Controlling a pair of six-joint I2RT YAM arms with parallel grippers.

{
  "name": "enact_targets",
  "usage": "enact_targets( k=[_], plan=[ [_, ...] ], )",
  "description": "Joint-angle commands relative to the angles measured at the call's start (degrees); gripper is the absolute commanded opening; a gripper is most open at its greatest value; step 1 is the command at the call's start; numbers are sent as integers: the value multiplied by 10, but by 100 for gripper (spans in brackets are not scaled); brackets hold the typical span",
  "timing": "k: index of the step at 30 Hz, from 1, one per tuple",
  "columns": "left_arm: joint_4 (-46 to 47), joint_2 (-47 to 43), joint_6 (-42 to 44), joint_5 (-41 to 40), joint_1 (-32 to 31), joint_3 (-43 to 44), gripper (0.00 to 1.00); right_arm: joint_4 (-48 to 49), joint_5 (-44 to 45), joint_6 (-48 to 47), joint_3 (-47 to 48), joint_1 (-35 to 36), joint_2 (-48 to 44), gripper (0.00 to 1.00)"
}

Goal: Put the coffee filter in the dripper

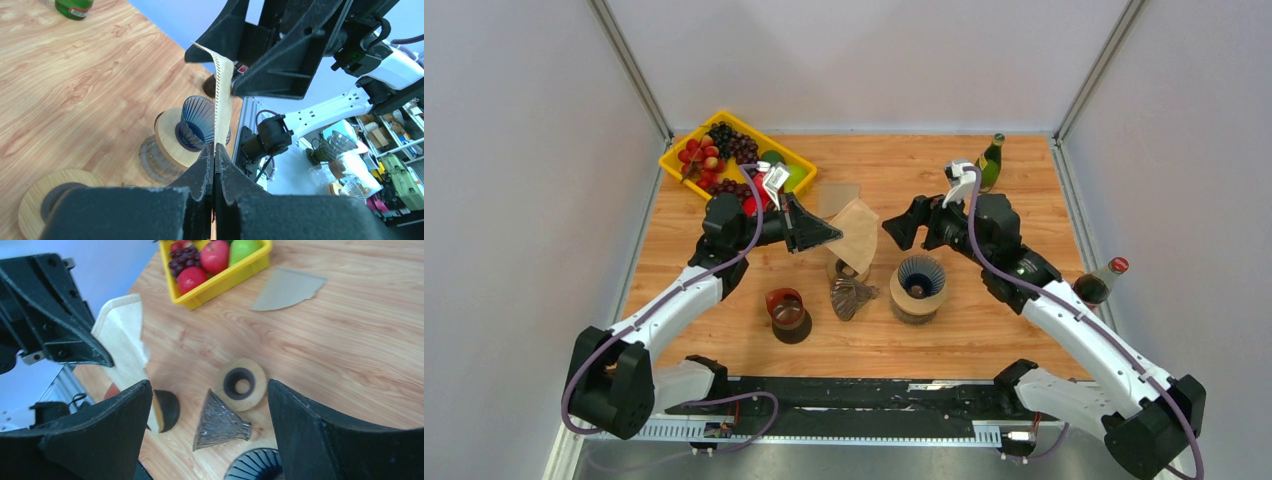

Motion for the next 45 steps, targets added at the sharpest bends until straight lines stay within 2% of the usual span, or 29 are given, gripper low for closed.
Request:
enact_targets(
  k=[1,14,28,41,45],
  plan=[
    [1,-21,19,-1,0,6,0,-43,77,-7,-1,-7,-17,88],
    [-8,-21,21,-5,0,6,0,-41,-52,-19,25,-9,29,88],
    [-5,-20,20,0,0,6,0,-24,-64,-13,26,-9,39,88],
    [-2,-13,16,2,0,9,0,-7,-132,-9,34,-9,49,89],
    [-5,-16,19,2,0,9,0,-7,-116,-9,30,-9,44,89]
  ],
)
